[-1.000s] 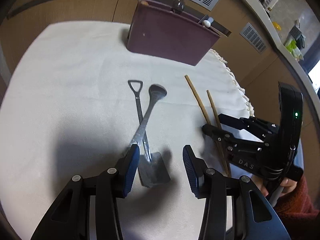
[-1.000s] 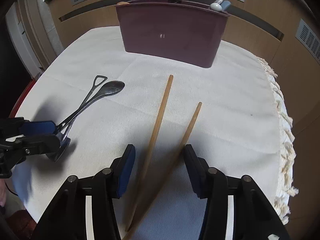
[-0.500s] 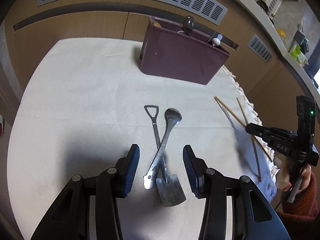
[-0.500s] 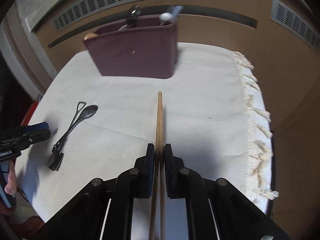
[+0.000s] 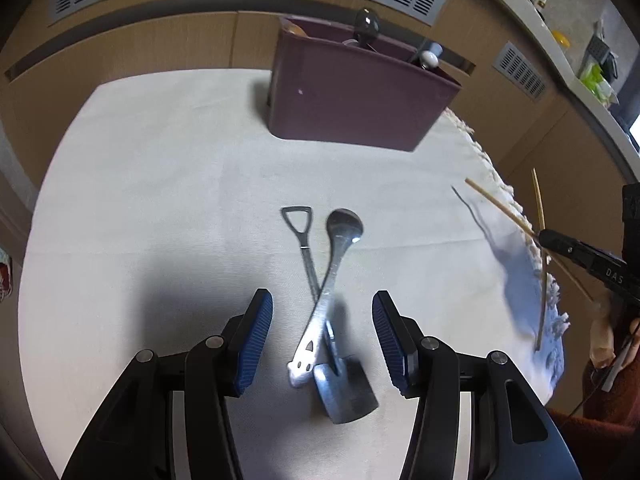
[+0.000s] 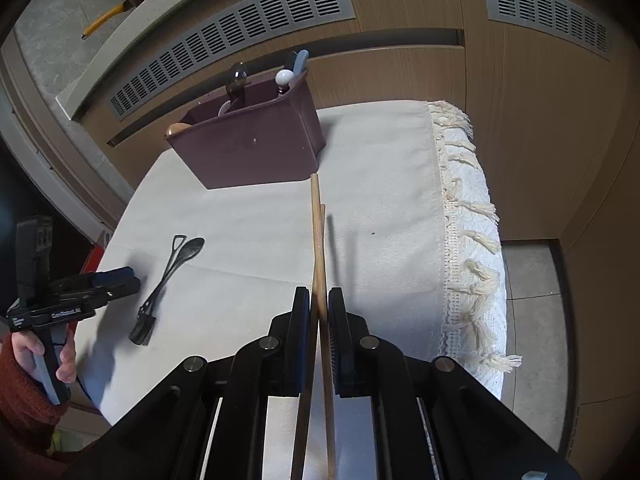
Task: Organize utensils
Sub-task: 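Grasp one wooden chopstick with the right gripper while the left gripper grasps the grey metal spoon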
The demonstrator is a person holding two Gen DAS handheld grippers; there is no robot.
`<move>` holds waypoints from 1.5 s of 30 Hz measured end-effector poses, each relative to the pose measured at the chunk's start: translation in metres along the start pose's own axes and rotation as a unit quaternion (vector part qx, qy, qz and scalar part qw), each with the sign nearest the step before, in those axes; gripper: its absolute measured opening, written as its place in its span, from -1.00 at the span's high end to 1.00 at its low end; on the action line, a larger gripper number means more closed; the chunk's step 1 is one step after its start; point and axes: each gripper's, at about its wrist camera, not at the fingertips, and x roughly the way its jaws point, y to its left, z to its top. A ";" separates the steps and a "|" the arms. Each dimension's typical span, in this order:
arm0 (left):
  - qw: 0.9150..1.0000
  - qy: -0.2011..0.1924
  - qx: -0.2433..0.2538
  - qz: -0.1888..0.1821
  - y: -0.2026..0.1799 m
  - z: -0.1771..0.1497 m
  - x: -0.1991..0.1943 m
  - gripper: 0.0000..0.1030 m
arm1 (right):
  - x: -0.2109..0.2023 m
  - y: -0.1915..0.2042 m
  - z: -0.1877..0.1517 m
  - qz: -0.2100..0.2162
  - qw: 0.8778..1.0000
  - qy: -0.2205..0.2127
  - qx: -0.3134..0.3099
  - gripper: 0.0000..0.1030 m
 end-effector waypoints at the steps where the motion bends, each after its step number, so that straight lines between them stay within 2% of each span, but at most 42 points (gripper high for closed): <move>1: 1.000 0.008 0.000 -0.004 -0.003 0.002 0.002 -0.03 | -0.001 0.002 0.000 0.004 1.000 -0.002 -0.002 0.84; 3: 1.000 0.012 -0.004 -0.014 -0.007 0.005 0.002 -0.03 | -0.003 0.010 -0.002 0.029 1.000 -0.001 -0.006 0.84; 7: 1.000 -0.004 0.013 0.015 -0.015 0.005 0.000 -0.03 | 0.013 0.030 -0.010 0.054 0.998 0.022 -0.019 0.84; 9: 1.000 0.000 0.014 0.023 -0.016 0.004 0.003 -0.03 | 0.025 0.037 -0.015 0.059 0.997 0.038 -0.023 0.84; 14: 0.999 0.002 0.030 0.033 -0.023 0.008 0.010 -0.02 | 0.053 0.050 -0.024 0.042 0.995 0.072 -0.060 0.77; 18: 0.998 -0.016 0.042 0.044 -0.022 0.006 0.001 -0.02 | 0.057 0.050 -0.019 0.039 0.994 0.074 -0.072 0.77; 27: 0.999 -0.015 0.022 0.033 -0.009 -0.006 -0.005 -0.02 | 0.088 0.053 0.001 0.012 0.993 0.091 -0.077 0.76; 33: 0.999 -0.010 0.020 0.027 -0.006 -0.009 0.000 -0.02 | 0.082 0.047 -0.002 -0.006 0.992 0.096 -0.078 0.77; 37: 1.000 -0.008 0.016 0.019 -0.004 -0.008 0.003 -0.02 | 0.064 0.032 -0.008 0.015 0.995 0.084 -0.055 0.77; 39: 1.000 -0.007 0.011 0.016 -0.002 -0.009 0.004 -0.02 | 0.055 0.027 -0.010 0.009 0.996 0.073 -0.050 0.76; 41: 1.000 -0.006 0.007 0.014 -0.002 -0.009 0.006 -0.02 | 0.054 0.024 -0.012 0.001 0.996 0.074 -0.046 0.73; 45: 1.000 -0.009 0.007 0.014 -0.003 -0.010 0.006 -0.02 | 0.060 0.028 -0.014 0.018 0.996 0.082 -0.031 0.73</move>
